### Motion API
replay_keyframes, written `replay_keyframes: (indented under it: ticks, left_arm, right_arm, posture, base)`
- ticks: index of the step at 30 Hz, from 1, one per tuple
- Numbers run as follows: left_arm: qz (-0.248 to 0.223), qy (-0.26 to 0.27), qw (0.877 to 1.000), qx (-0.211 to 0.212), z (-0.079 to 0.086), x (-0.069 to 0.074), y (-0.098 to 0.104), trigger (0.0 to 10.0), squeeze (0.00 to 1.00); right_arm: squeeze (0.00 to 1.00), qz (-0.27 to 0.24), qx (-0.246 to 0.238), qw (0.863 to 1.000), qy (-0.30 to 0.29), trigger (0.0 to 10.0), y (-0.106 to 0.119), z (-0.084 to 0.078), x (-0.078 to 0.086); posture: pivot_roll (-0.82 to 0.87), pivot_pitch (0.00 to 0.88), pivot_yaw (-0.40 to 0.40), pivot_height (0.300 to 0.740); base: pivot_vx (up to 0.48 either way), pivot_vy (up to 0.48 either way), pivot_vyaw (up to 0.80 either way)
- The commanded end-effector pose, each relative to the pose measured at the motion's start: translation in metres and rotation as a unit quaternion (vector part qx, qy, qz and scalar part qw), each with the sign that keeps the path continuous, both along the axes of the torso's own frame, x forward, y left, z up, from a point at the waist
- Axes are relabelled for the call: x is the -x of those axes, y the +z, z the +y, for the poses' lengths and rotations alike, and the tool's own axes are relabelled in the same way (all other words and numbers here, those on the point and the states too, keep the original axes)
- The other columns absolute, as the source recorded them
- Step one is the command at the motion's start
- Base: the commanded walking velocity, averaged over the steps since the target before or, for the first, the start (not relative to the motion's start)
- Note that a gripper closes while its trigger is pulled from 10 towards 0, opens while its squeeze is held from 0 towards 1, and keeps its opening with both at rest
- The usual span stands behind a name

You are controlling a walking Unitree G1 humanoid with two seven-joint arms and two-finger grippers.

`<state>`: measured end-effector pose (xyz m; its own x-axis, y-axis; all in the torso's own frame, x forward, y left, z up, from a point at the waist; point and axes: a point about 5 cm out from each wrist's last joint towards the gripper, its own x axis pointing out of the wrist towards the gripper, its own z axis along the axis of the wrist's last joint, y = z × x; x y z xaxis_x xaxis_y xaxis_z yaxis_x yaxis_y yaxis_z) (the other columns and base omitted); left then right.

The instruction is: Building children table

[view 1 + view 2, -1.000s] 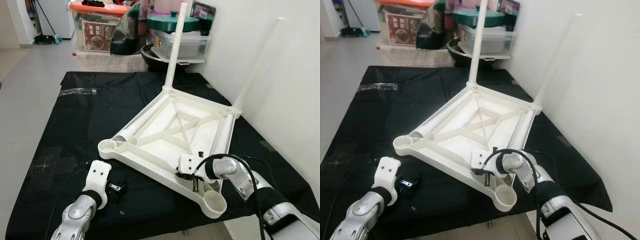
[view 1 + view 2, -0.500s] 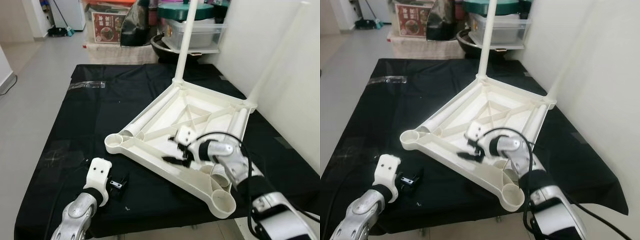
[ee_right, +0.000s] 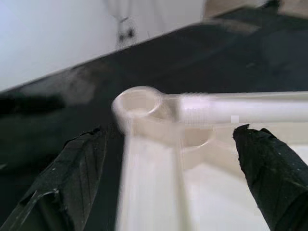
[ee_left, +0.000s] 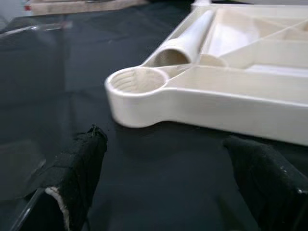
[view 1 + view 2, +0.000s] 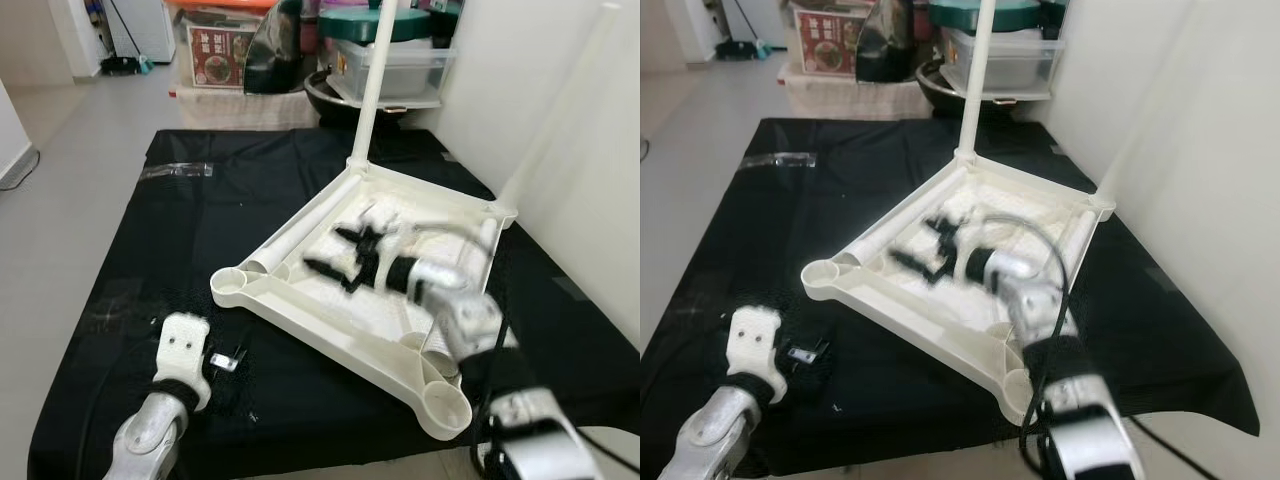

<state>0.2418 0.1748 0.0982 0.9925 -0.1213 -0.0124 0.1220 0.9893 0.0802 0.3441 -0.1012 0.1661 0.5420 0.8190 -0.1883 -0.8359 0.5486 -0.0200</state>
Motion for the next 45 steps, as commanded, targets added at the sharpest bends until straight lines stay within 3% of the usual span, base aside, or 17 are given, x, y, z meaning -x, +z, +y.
replay_keyframes:
  ticks: [1,6,11,15,18,20,26,30,31,32,33,34,39,42,45]
  left_arm:
    - [0.014,0.044,0.999,-0.011,0.014,0.012,-0.006,10.0,0.0]
    - [0.024,0.083,0.996,-0.022,0.031,0.018,-0.009,10.0,0.0]
    - [0.024,0.085,0.996,-0.023,0.031,0.018,-0.008,10.0,0.0]
    - [0.025,0.085,0.996,-0.025,0.029,0.015,-0.007,10.0,0.0]
    - [0.023,0.082,0.996,-0.027,0.027,0.011,-0.007,10.0,0.0]
    - [0.022,0.081,0.996,-0.028,0.026,0.009,-0.006,10.0,0.0]
    - [0.022,0.078,0.996,-0.026,0.024,0.008,-0.006,10.0,0.0]
    - [0.025,0.07,0.997,-0.027,0.02,0.008,-0.008,10.0,0.0]
    - [0.026,0.069,0.997,-0.027,0.02,0.008,-0.009,10.0,0.0]
    - [0.027,0.068,0.997,-0.027,0.019,0.008,-0.009,10.0,0.0]
    - [0.027,0.067,0.997,-0.027,0.019,0.008,-0.009,10.0,0.0]
    - [0.028,0.067,0.997,-0.028,0.019,0.007,-0.009,10.0,0.0]
    - [0.03,0.067,0.997,-0.03,0.019,0.006,-0.01,10.0,0.0]
    - [0.034,0.066,0.997,-0.034,0.019,0.005,-0.011,10.0,0.0]
    - [0.036,0.065,0.997,-0.036,0.019,0.004,-0.012,10.0,0.0]
  right_arm:
    - [0.0,0.042,0.038,0.996,0.064,10.0,-0.021,0.01,0.023]
    - [0.0,0.074,0.041,0.991,0.103,10.0,-0.031,0.018,0.039]
    - [0.0,0.081,0.058,0.988,0.114,10.0,-0.036,0.02,0.048]
    - [0.0,0.101,0.098,0.988,0.063,10.0,-0.051,0.014,0.042]
    - [0.0,0.134,0.153,0.979,-0.016,10.0,-0.07,0.003,0.032]
    - [0.0,0.143,0.159,0.976,-0.043,10.0,-0.073,0.002,0.029]
    - [0.0,0.143,0.116,0.981,-0.058,10.0,-0.065,0.012,0.025]
    - [0.0,0.146,0.136,0.979,-0.039,10.0,-0.072,0.015,0.031]
    - [0.0,0.146,0.139,0.979,-0.036,4.2,-0.073,0.016,0.032]
    - [0.0,0.148,0.147,0.978,-0.025,3.3,-0.076,0.015,0.035]
    - [0.0,0.149,0.151,0.977,-0.019,3.3,-0.078,0.015,0.038]
    - [0.0,0.145,0.163,0.976,-0.01,0.0,-0.08,0.014,0.04]
    - [0.0,0.127,0.197,0.972,0.021,0.0,-0.084,0.009,0.046]
    - [0.0,0.08,0.257,0.96,0.076,0.0,-0.088,0.001,0.053]
    - [0.0,0.059,0.281,0.952,0.108,0.0,-0.089,-0.003,0.056]
  posture:
    - [0.08,0.0,-0.085,0.74]
    - [0.1,0.0,-0.091,0.74]
    - [0.1,0.0,-0.092,0.74]
    - [0.1,0.0,-0.091,0.74]
    - [0.09,0.0,-0.09,0.74]
    - [0.1,0.0,-0.09,0.74]
    - [0.1,0.0,-0.092,0.74]
    - [0.1,0.0,-0.09,0.74]
    - [0.1,0.0,-0.09,0.74]
    - [0.09,0.0,-0.089,0.74]
    - [0.09,0.0,-0.089,0.74]
    - [0.09,0.0,-0.088,0.74]
    - [0.08,0.0,-0.087,0.74]
    - [0.08,0.0,-0.086,0.74]
    - [0.08,0.0,-0.086,0.74]
  base:
    - [0.0,0.0,0.0]
    - [0.0,0.0,0.0]
    - [0.0,0.0,0.0]
    - [0.0,0.0,0.0]
    - [0.0,0.0,0.0]
    - [0.0,0.0,0.0]
    - [0.0,0.0,0.0]
    - [0.0,0.0,0.0]
    - [0.0,0.0,0.0]
    - [0.0,0.0,0.0]
    - [0.0,0.0,0.0]
    - [0.0,0.0,0.0]
    - [0.0,0.0,0.0]
    - [0.0,0.0,0.0]
    - [0.0,0.0,0.0]
